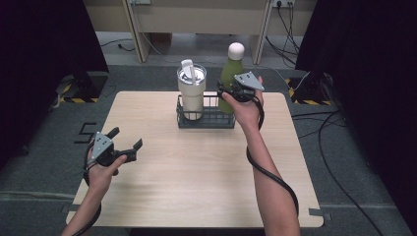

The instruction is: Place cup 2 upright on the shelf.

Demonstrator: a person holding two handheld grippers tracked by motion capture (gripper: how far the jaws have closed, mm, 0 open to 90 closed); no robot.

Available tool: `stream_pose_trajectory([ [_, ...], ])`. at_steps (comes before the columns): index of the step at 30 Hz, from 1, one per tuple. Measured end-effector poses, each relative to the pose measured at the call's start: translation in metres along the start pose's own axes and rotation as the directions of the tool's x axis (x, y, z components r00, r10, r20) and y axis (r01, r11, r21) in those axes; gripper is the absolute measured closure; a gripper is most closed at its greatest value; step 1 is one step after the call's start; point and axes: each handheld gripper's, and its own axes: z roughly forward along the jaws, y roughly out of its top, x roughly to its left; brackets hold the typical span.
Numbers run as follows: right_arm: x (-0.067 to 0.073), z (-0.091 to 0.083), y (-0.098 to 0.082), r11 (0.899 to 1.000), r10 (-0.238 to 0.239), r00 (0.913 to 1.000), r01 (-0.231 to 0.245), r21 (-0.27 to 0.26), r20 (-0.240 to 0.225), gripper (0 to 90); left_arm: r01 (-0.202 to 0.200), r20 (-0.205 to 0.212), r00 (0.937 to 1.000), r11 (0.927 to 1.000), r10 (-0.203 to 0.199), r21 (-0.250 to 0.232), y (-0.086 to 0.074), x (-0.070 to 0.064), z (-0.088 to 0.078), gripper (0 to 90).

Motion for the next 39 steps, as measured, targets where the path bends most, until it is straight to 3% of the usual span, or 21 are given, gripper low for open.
stream_pose_trajectory([
  [12,0.001,0.021,0.003,1.0,0.003,1.0,-0.003,0.027,0.006,21.1,0.003,0.0,1.0,1.0,-0.003,0.001,0.0,0.0,-0.001,0.0],
  [29,-0.003,0.046,-0.006,0.997,0.032,0.9991,-0.034,0.07,0.027,21.1,0.008,0.002,1.0,1.0,-0.008,0.003,-0.001,0.001,0.0,0.0],
  [39,-0.001,0.057,-0.013,0.995,0.021,0.9991,-0.025,0.092,0.036,21.1,0.011,0.003,0.9999,0.9999,-0.011,0.003,-0.002,0.001,0.001,0.0],
])
